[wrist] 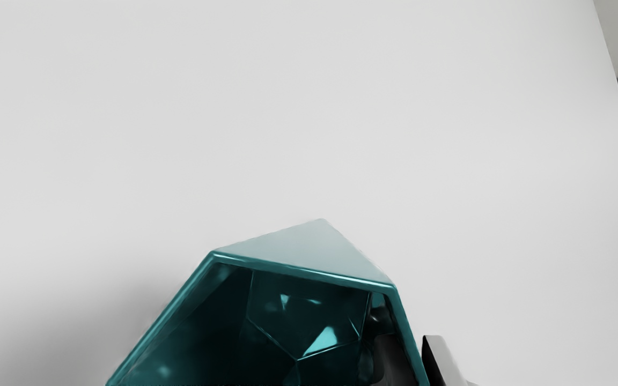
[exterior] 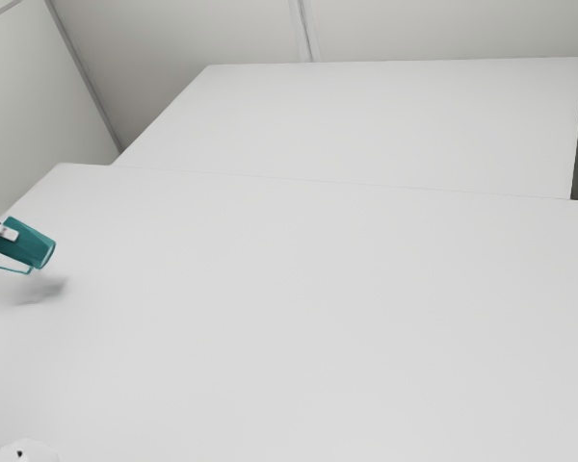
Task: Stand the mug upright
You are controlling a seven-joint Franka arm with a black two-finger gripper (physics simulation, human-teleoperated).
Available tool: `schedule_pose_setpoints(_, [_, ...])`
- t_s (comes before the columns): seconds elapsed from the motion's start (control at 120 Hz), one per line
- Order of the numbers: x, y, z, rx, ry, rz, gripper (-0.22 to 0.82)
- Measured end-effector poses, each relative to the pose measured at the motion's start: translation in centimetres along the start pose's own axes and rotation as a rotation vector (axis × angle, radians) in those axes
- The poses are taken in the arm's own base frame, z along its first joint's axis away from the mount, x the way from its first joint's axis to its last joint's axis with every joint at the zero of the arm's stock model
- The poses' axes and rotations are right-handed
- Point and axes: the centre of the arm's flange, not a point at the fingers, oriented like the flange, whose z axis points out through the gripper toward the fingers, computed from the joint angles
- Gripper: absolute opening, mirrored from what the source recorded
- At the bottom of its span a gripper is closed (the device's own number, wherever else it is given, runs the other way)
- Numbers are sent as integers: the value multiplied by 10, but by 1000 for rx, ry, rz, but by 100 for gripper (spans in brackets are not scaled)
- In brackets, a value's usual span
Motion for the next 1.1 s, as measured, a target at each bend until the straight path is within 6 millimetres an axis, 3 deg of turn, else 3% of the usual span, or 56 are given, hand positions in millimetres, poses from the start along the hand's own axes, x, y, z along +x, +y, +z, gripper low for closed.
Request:
schedule_pose_setpoints(0.125, [51, 68, 23, 79, -164, 37, -17])
schedule_pose_setpoints(0.25, [75, 125, 54, 189, -293, 23, -17])
schedule_pose_setpoints(0.308, [83, 144, 68, 237, -326, 20, -18])
schedule_pose_setpoints(0.483, [112, 194, 139, 369, -401, 74, -18])
schedule_pose_setpoints(0.567, [125, 211, 169, 454, -421, 102, -18])
schedule_pose_setpoints(0.692, [120, 231, 199, 579, -415, 112, -18])
schedule_pose_setpoints(0.842, [106, 230, 235, 692, -383, 98, -18])
schedule_pose_setpoints(1.1, [109, 227, 283, 781, -303, 58, -18])
